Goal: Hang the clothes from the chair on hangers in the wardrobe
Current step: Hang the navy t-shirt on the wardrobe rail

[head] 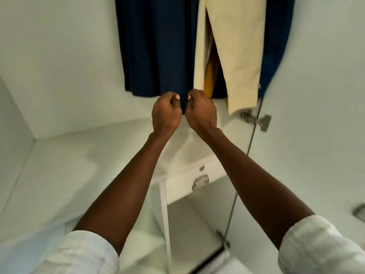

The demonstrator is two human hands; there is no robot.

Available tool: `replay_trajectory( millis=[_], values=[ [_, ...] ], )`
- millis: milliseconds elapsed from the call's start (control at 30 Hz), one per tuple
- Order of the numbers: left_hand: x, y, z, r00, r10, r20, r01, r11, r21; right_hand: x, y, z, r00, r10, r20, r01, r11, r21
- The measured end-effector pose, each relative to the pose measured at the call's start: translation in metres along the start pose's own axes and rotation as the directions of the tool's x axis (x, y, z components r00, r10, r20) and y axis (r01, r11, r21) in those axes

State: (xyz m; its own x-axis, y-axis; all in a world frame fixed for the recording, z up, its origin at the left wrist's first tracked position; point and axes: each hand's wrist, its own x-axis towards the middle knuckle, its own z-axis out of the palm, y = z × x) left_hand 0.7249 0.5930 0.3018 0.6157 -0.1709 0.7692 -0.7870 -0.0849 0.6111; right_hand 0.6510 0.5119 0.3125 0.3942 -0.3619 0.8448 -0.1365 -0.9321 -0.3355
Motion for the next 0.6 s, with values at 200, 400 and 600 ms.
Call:
replay_trajectory(
  millis=[200,400,600],
  values=[
    [-0.186,-0.007,0.018,0.969,-0.138,0.207,0.138,0.99,0.014,-0.162,0.049,-0.027,0.925,0.319,0.207,-0.311,0.948,-0.07],
    [-0.378,-0.051,0.009,0.749,-0.373,0.548,0.267,0.927,0.265,-0.356,0.08,-0.052,0.627,0.644,0.438,-0.562,0.763,-0.318],
    [-0.494,-0.07,-0.027,0.3,-0.511,0.805,0.02,0.848,0.53,-0.521,0.075,-0.093,0.216,0.706,0.674,-0.4,0.694,-0.598]
  ],
)
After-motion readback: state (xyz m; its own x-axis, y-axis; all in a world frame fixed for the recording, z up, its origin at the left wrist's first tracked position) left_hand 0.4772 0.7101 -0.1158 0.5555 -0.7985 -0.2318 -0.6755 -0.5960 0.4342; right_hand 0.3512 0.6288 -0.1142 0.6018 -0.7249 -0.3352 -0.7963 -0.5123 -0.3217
